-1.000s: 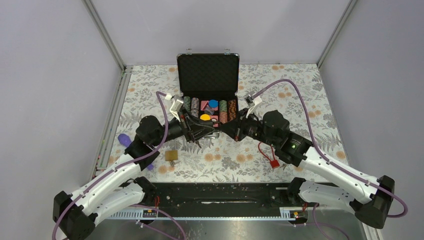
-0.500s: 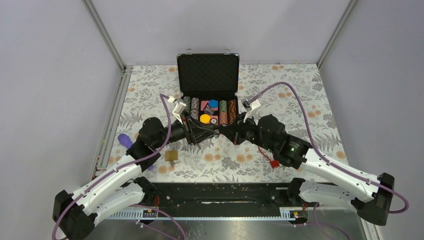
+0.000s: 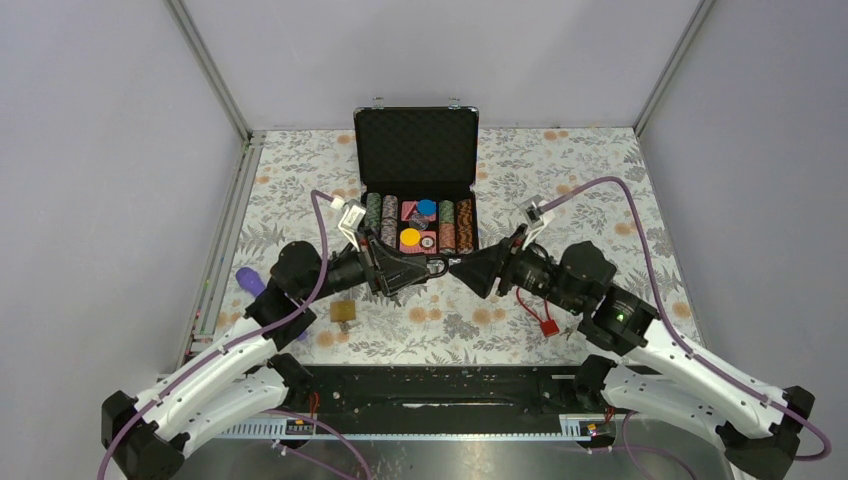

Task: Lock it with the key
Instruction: Lock the lock.

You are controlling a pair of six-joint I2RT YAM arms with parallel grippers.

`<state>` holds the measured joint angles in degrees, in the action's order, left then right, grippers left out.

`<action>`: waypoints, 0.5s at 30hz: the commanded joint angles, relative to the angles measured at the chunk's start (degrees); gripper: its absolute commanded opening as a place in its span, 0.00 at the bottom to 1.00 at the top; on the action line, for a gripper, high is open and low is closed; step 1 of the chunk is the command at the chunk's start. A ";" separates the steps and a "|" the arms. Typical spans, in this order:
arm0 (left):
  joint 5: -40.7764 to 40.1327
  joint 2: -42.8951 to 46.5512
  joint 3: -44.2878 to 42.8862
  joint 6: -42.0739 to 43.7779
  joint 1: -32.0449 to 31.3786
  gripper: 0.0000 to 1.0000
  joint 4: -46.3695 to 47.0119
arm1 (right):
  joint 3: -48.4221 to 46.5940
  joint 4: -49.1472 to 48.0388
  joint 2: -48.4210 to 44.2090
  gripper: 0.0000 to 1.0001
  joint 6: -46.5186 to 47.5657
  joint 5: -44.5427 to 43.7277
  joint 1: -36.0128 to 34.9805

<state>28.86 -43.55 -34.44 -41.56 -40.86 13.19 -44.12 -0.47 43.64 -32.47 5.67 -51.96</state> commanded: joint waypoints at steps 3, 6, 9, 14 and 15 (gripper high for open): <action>-0.58 0.79 -2.94 -5.80 0.21 0.00 9.86 | 3.53 -12.40 -2.53 0.80 -7.08 1.09 0.29; -0.29 0.07 -2.79 -8.26 0.18 0.00 12.41 | 4.67 -17.33 -0.83 0.85 -9.82 0.61 0.29; 0.01 -0.20 -2.93 -10.48 0.17 0.00 14.63 | 4.33 -18.57 1.96 0.86 -11.55 0.00 0.29; -0.24 -0.52 -2.17 -13.53 0.18 0.00 18.06 | 4.29 -27.93 6.39 0.65 -16.43 4.63 0.29; -0.10 -0.63 -2.01 -13.80 0.17 0.00 18.69 | 4.45 -30.29 7.31 0.58 -17.38 5.91 0.26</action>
<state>28.69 -44.60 -34.41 -51.33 -40.82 19.73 -39.24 -18.35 48.69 -44.62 7.18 -51.92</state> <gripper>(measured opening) 0.345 0.690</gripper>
